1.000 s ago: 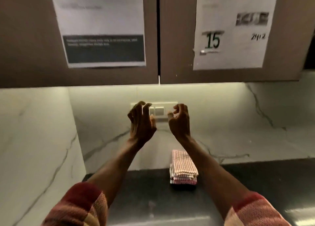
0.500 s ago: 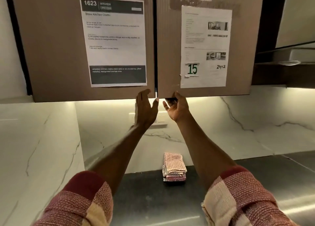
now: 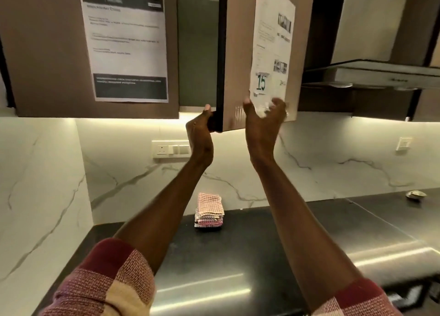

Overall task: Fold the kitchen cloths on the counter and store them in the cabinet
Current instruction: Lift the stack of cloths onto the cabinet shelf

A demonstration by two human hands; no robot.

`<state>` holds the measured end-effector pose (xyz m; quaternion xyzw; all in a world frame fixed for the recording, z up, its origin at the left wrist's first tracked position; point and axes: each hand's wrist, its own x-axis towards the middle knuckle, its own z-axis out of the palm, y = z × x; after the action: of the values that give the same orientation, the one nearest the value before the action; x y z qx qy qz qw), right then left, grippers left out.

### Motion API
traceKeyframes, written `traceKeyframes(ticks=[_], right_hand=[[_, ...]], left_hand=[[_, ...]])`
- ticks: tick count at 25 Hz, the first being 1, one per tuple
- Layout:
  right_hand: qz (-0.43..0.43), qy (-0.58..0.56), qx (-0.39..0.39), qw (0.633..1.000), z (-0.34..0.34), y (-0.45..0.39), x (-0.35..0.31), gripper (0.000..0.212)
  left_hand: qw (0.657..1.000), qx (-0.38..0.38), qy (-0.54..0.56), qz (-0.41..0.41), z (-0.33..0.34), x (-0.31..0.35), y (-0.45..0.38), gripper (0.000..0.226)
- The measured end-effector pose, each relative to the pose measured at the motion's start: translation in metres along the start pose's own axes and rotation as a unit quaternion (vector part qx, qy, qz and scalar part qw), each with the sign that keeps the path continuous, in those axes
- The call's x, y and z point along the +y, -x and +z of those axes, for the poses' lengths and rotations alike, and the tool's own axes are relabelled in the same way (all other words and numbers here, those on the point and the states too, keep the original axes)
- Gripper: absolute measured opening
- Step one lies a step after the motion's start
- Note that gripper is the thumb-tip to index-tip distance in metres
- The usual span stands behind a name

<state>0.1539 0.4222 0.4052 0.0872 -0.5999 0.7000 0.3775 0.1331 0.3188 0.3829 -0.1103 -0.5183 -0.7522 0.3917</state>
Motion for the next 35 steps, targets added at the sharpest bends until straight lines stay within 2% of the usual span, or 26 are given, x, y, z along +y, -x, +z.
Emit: traceKeyframes(ticks=[1, 3, 5, 7, 9, 12, 16, 20, 23, 26, 28, 29, 30, 32, 34, 35], right_hand=[[-0.065, 0.029, -0.029, 0.997, -0.009, 0.002, -0.019, 0.07], [-0.134, 0.13, -0.08, 0.979, -0.028, 0.002, -0.047, 0.078], [-0.189, 0.227, -0.027, 0.955, -0.051, 0.0, -0.056, 0.076], [-0.227, 0.214, 0.048, 0.949, -0.088, -0.005, -0.056, 0.063], [-0.229, 0.195, 0.089, 0.949, -0.136, -0.02, -0.056, 0.057], [-0.2, 0.198, 0.131, 0.95, -0.198, -0.052, -0.054, 0.057], [-0.194, 0.251, 0.144, 0.937, -0.247, -0.08, -0.044, 0.056], [-0.288, 0.342, 0.18, 0.876, -0.27, -0.098, -0.026, 0.06], [-0.312, 0.421, 0.229, 0.82, -0.272, -0.109, -0.01, 0.056], [-0.314, 0.5, 0.315, 0.743, -0.256, -0.116, 0.004, 0.069], [-0.331, 0.51, 0.341, 0.717, -0.227, -0.116, 0.02, 0.077], [-0.355, 0.506, 0.32, 0.718, -0.212, -0.114, 0.035, 0.076], [-0.377, 0.495, 0.272, 0.734, -0.191, -0.109, 0.061, 0.071], [-0.367, 0.473, 0.125, 0.791, -0.151, -0.097, 0.123, 0.059], [-0.259, 0.478, -0.05, 0.838, -0.116, -0.085, 0.193, 0.048], [-0.182, 0.493, -0.141, 0.839, -0.099, -0.078, 0.231, 0.044]], left_hand=[[1.0, -0.012, 0.01, 0.018, 0.011, 0.004, 0.014, 0.035], [0.995, -0.07, 0.016, 0.067, 0.038, 0.014, 0.049, 0.044], [0.989, -0.111, 0.004, 0.099, 0.067, 0.021, 0.078, 0.045], [0.978, -0.153, -0.045, 0.131, 0.097, 0.019, 0.099, 0.027], [0.957, -0.218, -0.103, 0.163, 0.133, 0.01, 0.12, 0.024], [0.925, -0.311, -0.149, 0.16, 0.183, -0.001, 0.15, 0.041], [0.878, -0.371, -0.21, 0.22, 0.226, -0.024, 0.169, 0.053], [0.821, -0.406, -0.284, 0.283, 0.245, -0.052, 0.159, 0.055], [0.776, -0.407, -0.362, 0.319, 0.238, -0.08, 0.138, 0.054], [0.754, -0.381, -0.436, 0.309, 0.206, -0.125, 0.108, 0.05], [0.749, -0.362, -0.485, 0.271, 0.167, -0.163, 0.082, 0.048], [0.752, -0.351, -0.502, 0.243, 0.148, -0.18, 0.07, 0.048], [0.757, -0.34, -0.518, 0.209, 0.124, -0.2, 0.056, 0.048], [0.763, -0.319, -0.546, 0.134, 0.076, -0.235, 0.032, 0.048], [0.765, -0.292, -0.572, 0.046, 0.023, -0.265, 0.012, 0.048], [0.768, -0.271, -0.581, -0.013, -0.007, -0.281, 0.002, 0.049]])
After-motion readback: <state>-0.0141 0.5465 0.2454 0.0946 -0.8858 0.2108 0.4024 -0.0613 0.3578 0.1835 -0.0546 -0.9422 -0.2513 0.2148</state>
